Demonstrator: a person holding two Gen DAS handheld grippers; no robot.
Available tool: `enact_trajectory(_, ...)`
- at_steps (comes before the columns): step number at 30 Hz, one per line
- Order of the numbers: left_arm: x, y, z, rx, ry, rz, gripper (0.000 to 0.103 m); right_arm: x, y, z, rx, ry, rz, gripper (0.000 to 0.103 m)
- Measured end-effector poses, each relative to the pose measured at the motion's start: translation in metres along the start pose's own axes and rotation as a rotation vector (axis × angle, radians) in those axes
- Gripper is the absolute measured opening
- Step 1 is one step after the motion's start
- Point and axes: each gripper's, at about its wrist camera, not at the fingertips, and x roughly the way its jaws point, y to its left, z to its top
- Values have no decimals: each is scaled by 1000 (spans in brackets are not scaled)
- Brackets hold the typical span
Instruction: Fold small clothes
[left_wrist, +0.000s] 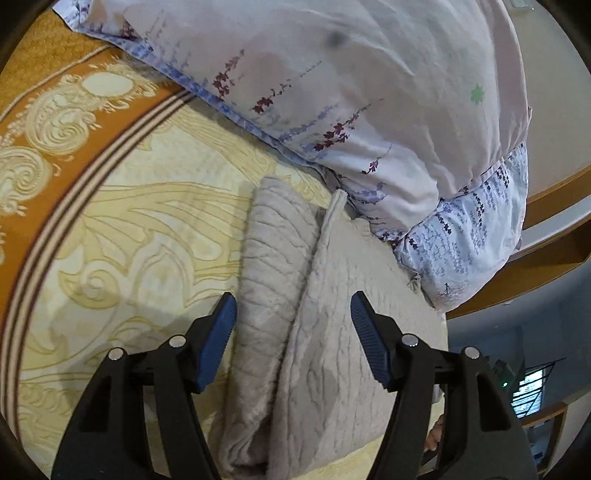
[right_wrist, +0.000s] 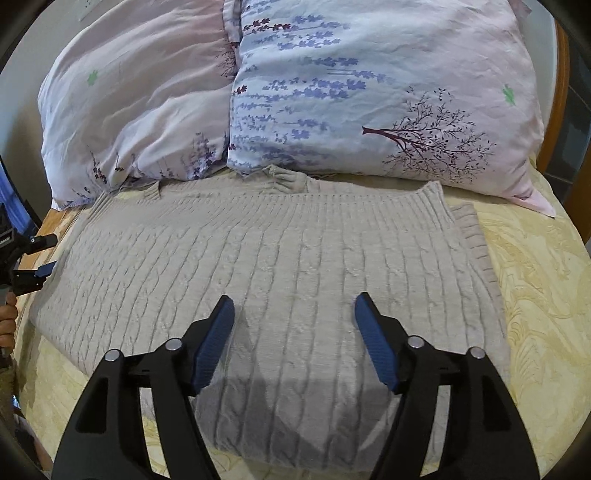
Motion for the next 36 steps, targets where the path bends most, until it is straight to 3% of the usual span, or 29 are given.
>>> enact_trajectory(10, 13, -14, -1, 21, 2, 16, 63, 3, 3, -2, -18, -7, -12, 72)
enact_trajectory(15, 19, -20, -5, 20, 11, 51, 47, 5, 2, -2, -21, -11, -7, 74)
enact_trajectory(18, 20, -20, -6, -1, 12, 62, 28, 4, 2, -2, -20, -13, -3, 74)
enact_trajectory(22, 17, -26, -7, -2, 5, 47, 21, 3, 2, -3, -18, -15, 5, 74)
enact_trajectory(36, 6, -114, -10, 75, -68, -140, 14, -6, -8, -8, 5, -29, 59, 75)
